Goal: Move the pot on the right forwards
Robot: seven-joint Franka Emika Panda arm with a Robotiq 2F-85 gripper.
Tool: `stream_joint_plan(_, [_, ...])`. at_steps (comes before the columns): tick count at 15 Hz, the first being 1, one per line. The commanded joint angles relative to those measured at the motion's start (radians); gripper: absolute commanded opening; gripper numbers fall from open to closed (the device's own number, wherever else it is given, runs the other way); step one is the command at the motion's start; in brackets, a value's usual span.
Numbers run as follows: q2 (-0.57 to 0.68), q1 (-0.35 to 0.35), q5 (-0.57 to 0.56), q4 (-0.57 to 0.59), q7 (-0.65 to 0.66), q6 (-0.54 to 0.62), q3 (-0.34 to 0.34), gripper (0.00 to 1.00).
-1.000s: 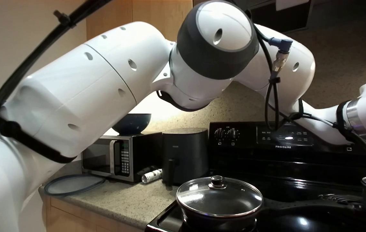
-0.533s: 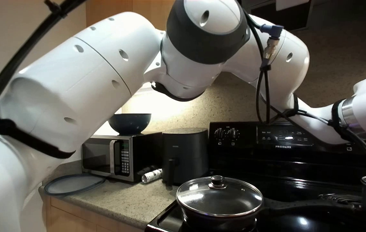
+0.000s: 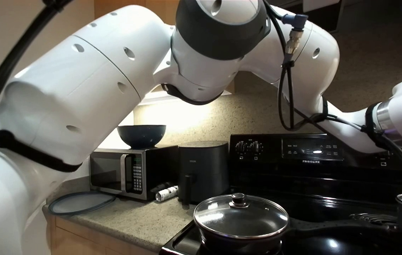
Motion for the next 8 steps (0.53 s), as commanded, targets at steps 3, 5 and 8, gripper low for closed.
stream_joint_plan(3, [-0.041, 0.009, -0.037, -0.129, -0.028, 0.086, -0.015, 0.00])
stream_joint_plan(5, [-0.051, 0.002, -0.040, -0.175, -0.032, 0.105, -0.020, 0.00])
stream_joint_plan(8, [-0.073, -0.041, -0.087, -0.221, -0.014, 0.122, 0.011, 0.00])
